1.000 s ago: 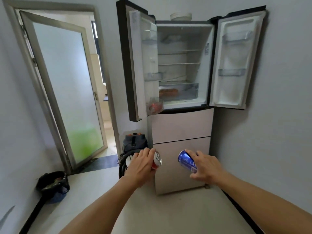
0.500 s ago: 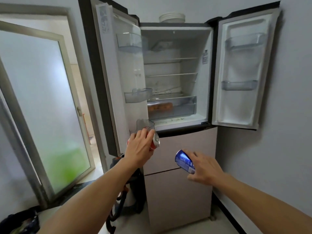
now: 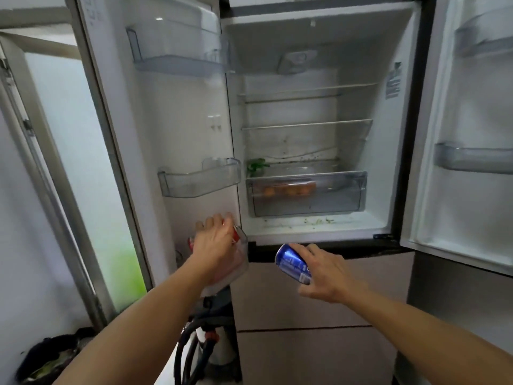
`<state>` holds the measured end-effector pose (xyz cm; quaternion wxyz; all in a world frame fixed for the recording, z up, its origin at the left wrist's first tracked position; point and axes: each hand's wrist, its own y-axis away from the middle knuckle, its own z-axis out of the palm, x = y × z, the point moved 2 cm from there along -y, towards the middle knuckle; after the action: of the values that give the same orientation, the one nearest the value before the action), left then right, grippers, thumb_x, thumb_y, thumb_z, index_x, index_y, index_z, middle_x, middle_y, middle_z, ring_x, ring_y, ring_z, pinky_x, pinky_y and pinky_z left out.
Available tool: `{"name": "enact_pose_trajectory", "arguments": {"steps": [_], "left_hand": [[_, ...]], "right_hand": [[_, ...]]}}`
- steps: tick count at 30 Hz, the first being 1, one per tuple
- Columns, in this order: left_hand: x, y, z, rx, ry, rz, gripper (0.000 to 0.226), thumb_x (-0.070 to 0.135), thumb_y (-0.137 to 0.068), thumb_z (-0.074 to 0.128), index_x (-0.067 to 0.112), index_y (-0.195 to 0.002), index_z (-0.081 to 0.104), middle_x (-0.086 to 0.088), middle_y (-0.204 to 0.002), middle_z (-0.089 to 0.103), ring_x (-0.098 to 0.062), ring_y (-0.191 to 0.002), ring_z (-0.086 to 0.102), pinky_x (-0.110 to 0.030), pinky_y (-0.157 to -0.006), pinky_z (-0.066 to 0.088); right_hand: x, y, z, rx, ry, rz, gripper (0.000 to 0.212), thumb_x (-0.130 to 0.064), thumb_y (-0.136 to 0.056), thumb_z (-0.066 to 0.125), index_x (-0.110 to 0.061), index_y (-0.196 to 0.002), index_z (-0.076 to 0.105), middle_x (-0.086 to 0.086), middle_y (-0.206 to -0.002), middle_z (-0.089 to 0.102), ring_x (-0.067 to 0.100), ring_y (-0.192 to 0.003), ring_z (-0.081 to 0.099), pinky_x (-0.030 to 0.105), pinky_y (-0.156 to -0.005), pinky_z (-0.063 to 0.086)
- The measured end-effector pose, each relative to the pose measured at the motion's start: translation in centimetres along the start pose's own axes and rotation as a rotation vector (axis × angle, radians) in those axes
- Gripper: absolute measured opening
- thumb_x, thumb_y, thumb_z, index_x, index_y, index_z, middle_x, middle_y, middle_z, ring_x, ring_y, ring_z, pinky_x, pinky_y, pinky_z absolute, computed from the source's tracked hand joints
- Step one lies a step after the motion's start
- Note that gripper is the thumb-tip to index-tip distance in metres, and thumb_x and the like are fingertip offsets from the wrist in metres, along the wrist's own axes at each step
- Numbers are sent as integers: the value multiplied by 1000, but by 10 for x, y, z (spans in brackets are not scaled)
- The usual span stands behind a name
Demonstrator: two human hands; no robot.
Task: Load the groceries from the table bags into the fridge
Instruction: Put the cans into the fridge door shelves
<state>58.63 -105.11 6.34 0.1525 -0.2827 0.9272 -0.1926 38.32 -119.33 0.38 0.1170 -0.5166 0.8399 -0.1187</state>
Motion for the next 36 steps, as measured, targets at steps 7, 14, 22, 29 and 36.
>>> {"name": "enact_pose_trajectory", "arguments": {"steps": [7, 14, 22, 29, 36], "left_hand": [[-19, -31, 21, -157, -48, -24, 71, 58, -85, 54, 12, -135, 32, -15, -125, 50, -35, -111, 50, -42, -90, 38], [-32, -29, 38, -233, 130, -79, 58, 59, -88, 49, 15, -124, 38, -13, -128, 50, -31, -111, 51, -39, -90, 40], [-32, -17, 32, -178, 120, 32, 55, 51, -94, 41, 16, -137, 41, -9, -131, 42, -28, -117, 41, -41, -94, 41], [-31, 26, -39, 440, 192, 309, 24, 31, -91, 48, 13, -87, 63, -5, -87, 60, -23, -74, 58, -36, -62, 49], [-77, 36, -98, 778, 13, 245, 31, 21, -84, 56, 7, -110, 66, -19, -121, 61, -36, -118, 53, -51, -100, 41]], "right_hand": [[15, -36, 6, -3, -42, -69, 98, -53, -71, 66, -34, -150, 10, -5, -127, 45, 14, -99, 52, 29, -87, 45], [12, -53, 5, 19, -50, -60, 101, -53, -69, 65, -34, -149, 7, -6, -130, 46, 12, -101, 53, 29, -88, 48], [-5, -62, -53, 157, -234, 40, 92, -45, -65, 75, -29, -143, 30, -1, -126, 53, 14, -92, 52, 26, -78, 46], [-58, -118, -162, 366, -633, 77, 97, -45, -42, 68, -27, -136, 53, 0, -115, 63, 16, -94, 62, 24, -77, 49], [-122, -187, -194, 281, -643, 69, 79, -27, -65, 82, -18, -137, 50, 5, -123, 57, 22, -100, 58, 29, -77, 54]]}}
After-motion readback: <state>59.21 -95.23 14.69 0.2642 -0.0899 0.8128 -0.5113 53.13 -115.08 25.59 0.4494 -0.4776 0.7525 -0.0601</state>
